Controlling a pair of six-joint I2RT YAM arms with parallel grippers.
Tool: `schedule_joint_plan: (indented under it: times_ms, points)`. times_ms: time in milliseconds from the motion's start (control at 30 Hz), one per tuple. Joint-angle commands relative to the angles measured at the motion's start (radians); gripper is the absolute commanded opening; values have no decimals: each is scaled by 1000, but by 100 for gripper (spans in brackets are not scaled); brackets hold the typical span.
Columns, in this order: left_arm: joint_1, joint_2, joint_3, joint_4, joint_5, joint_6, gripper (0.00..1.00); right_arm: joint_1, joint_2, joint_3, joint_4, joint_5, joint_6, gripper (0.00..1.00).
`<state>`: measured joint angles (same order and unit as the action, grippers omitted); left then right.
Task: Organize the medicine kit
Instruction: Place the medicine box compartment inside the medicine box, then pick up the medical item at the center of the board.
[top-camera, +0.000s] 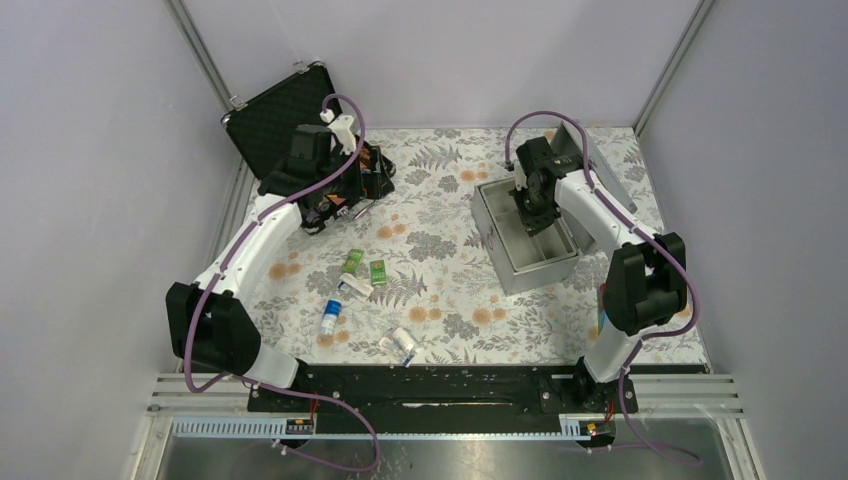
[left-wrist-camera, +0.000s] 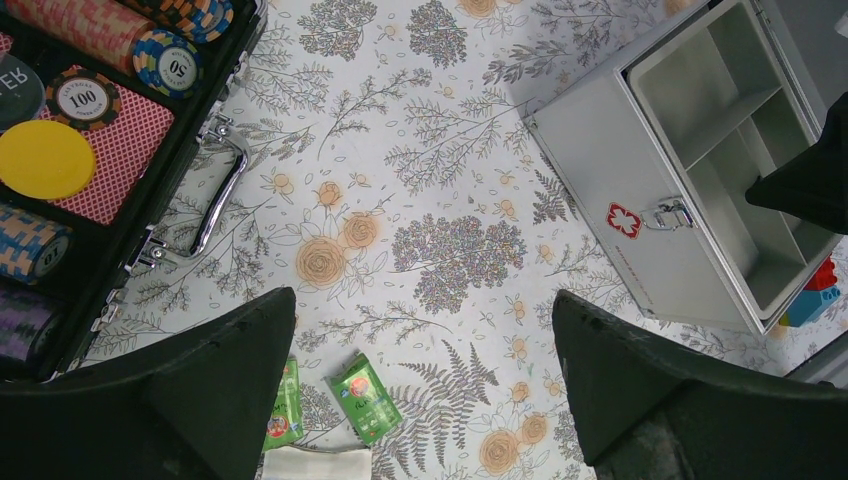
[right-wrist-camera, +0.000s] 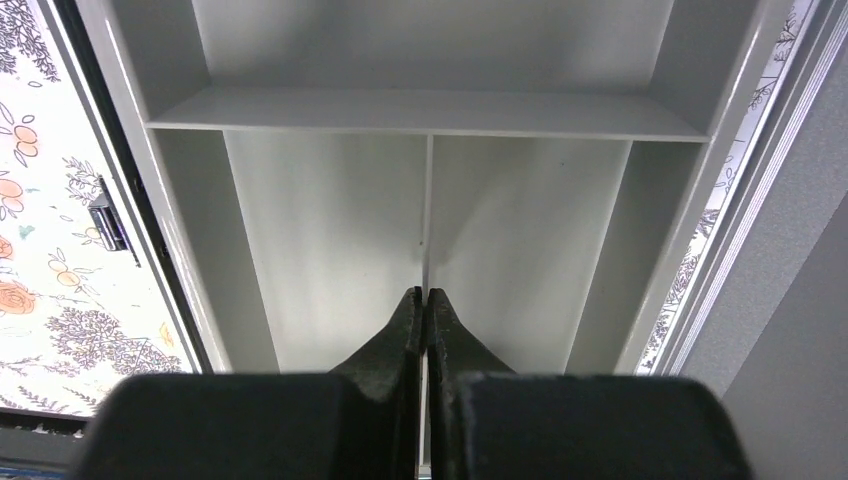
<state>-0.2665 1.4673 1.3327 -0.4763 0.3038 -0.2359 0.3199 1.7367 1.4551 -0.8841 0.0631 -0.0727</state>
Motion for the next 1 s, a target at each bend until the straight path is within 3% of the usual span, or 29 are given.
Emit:
schedule_joint_plan:
  times_ms: [0, 400, 500, 633, 800, 967]
  points:
    - [6, -22, -2, 53, 20, -3, 99, 9, 1, 18, -3, 43, 3, 0]
    - [8, -38, -24, 43, 12, 17, 99, 8, 46, 8, -28, -120, 8, 0]
    - [8, -47, -41, 34, -17, 34, 99, 9, 35, 13, -30, -83, 4, 18]
    - [7, -59, -67, -8, -95, 104, 99, 8, -7, 53, -48, -69, -15, 31]
    - [11, -26, -115, -155, -150, 122, 99, 8, -68, 148, -74, -69, -81, 35]
    - [15, -32, -245, -174, -213, 93, 89, 8, -86, 284, -132, -79, -131, 39]
